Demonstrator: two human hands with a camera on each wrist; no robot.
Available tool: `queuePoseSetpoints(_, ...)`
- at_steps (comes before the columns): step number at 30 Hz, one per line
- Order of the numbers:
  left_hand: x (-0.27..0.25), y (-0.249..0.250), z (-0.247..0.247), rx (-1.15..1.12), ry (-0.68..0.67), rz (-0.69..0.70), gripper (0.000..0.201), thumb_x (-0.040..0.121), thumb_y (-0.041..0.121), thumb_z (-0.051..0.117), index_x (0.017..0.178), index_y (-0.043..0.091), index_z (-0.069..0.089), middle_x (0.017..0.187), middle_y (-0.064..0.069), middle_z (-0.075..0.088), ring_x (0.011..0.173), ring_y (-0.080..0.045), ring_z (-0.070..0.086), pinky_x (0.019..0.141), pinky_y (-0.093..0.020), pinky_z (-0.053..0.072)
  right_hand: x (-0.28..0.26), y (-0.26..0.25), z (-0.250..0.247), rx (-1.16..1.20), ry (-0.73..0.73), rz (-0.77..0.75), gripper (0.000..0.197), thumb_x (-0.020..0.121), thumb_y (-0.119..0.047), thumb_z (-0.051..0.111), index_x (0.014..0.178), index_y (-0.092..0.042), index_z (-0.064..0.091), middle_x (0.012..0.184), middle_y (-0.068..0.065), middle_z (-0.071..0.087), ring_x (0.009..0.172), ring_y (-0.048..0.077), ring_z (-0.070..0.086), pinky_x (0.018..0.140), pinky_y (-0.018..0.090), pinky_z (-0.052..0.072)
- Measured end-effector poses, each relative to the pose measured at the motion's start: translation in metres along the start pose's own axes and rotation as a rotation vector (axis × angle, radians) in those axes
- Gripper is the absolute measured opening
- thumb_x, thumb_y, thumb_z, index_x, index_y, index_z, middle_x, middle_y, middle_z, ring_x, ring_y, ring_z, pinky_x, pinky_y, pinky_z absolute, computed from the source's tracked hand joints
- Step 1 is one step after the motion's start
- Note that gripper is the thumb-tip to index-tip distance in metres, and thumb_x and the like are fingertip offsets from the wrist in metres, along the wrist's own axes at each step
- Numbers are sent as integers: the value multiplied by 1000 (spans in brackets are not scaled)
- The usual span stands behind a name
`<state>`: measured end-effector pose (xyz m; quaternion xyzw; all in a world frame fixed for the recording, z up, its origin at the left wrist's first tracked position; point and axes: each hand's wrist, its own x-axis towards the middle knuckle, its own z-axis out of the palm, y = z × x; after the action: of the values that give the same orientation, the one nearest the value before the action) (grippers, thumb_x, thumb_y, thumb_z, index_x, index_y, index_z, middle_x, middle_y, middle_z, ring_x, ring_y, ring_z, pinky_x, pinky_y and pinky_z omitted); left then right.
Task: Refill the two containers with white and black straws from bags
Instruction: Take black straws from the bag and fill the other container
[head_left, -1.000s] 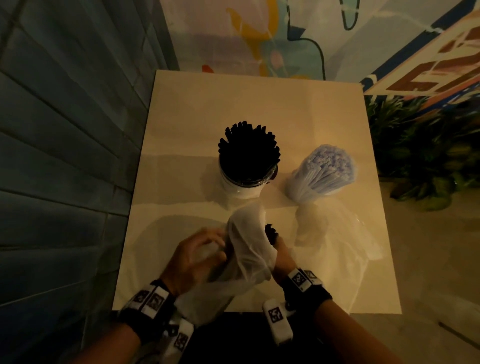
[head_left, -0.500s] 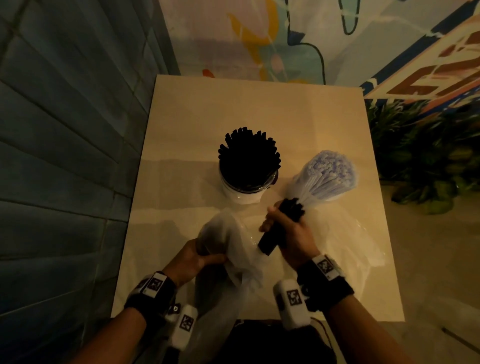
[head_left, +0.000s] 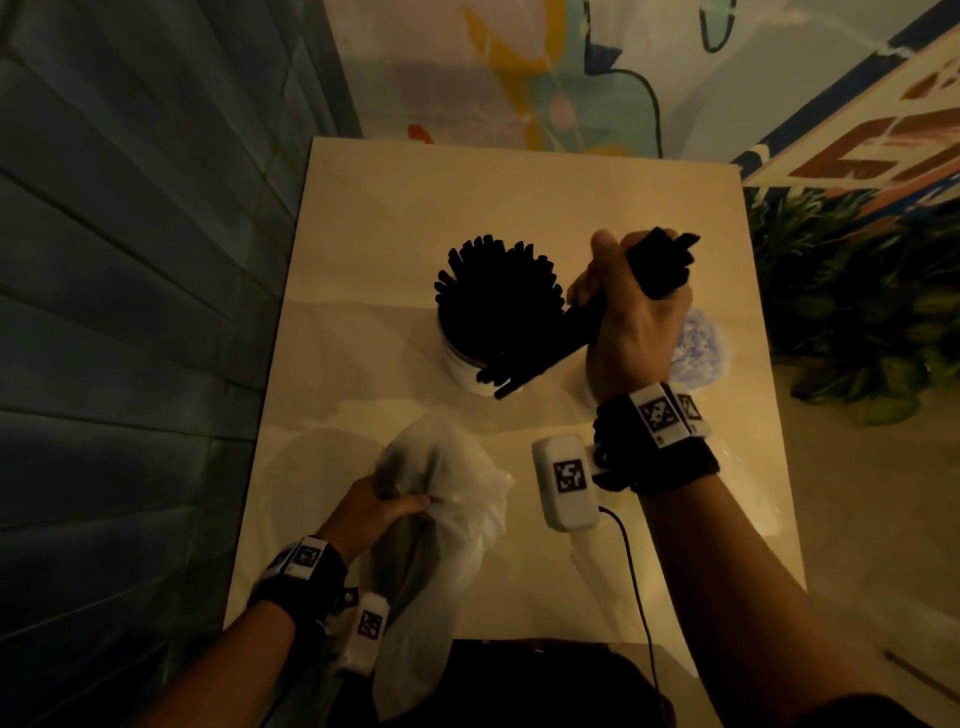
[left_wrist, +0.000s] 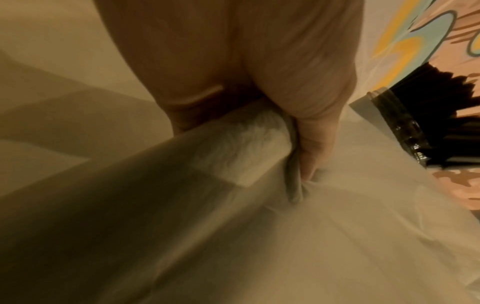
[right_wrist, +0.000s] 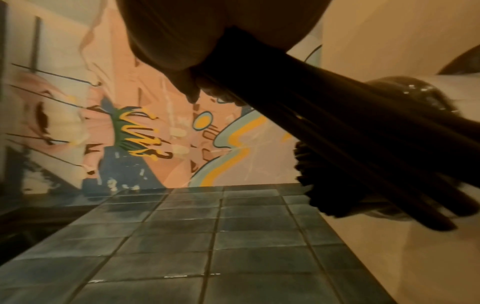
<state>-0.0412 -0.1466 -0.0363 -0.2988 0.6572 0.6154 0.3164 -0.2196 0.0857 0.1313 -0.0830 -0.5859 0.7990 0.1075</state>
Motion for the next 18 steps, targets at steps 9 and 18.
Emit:
queuePoseSetpoints(9,8,-1,3,38,-32,-6,46,72,28,85,114,19,69,105,2,75,103,-19,68,99,-44,50,9,-13,12,-42,30,-170,18,92,-1,65,90,-4,47,76,25,48,55,27,51,59,37,49)
queuePoseSetpoints(18,13,2,9,90,-57,-53,53,64,36,88,112,20,71,105,3,75,102,-20,68,100,-44,50,9,21,21,-199,-112,-147,15,92,-1,66,87,-1,53,74,24,54,61,22,57,62,29,49)
